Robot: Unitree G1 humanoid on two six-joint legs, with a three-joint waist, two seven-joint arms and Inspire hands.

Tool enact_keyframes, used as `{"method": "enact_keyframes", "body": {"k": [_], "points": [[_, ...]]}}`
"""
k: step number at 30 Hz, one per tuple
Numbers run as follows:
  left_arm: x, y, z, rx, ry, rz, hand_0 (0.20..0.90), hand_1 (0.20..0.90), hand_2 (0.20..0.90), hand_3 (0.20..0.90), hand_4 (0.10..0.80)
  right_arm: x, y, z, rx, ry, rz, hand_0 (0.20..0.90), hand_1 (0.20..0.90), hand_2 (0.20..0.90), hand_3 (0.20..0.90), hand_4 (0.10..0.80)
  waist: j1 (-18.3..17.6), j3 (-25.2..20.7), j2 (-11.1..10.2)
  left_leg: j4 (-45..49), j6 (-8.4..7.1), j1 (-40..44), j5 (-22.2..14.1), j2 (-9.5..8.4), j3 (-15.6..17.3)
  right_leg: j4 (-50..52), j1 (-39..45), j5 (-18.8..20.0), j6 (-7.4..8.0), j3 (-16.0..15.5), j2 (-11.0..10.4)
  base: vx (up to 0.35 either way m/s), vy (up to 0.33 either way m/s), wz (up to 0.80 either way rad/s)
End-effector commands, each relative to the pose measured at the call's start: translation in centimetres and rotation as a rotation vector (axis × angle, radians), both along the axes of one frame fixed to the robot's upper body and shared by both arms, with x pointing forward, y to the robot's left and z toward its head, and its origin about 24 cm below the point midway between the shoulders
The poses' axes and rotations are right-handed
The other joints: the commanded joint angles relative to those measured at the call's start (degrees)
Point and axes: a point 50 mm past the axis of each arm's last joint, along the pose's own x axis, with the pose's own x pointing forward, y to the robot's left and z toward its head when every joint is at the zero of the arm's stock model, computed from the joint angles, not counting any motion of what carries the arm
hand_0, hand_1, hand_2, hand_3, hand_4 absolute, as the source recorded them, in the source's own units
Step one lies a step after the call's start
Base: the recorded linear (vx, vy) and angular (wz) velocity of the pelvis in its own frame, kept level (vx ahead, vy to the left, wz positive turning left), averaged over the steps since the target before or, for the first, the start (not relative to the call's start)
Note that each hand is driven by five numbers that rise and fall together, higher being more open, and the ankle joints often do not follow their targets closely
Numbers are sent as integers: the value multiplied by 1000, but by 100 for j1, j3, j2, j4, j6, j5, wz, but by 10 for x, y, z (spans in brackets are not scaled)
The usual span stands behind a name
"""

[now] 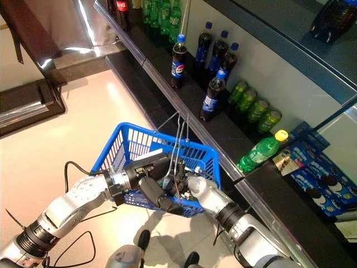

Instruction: Pick up the drink and place into the basket.

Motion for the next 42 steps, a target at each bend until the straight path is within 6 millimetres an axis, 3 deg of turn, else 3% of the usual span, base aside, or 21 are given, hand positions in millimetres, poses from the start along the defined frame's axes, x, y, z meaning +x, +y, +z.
{"method": "enact_keyframes", "body": {"k": [1,24,30,42], "points": [[-34,-15,130,-635,-612,-193,300,300,300,200,100,9,-9,36,114,-207,-41,900,900,900,900,800,-39,-1534,-114,22,-140,369,-575,147,316,28,-82,134,63,131,13,0,0,0],[-18,18,123,-502,-710,115,300,300,300,200,100,-10,-69,86,328,-477,-220,900,900,900,900,800,-468,-1491,3,-1,-146,442,-631,199,512,47,-166,124,142,348,21,-10,0,-5],[-14,33,113,-473,-677,217,300,300,300,200,100,-24,-85,83,363,-496,-273,900,900,900,900,800,-552,-1511,26,-6,-142,431,-642,214,562,46,-220,126,159,408,19,-9,-2,-4],[-10,97,59,-374,-529,600,300,300,300,200,100,-59,-118,52,580,-481,-550,900,900,900,900,800,-859,-1490,149,13,-154,453,-674,266,765,15,-319,162,163,558,12,-16,-7,-10]]}}
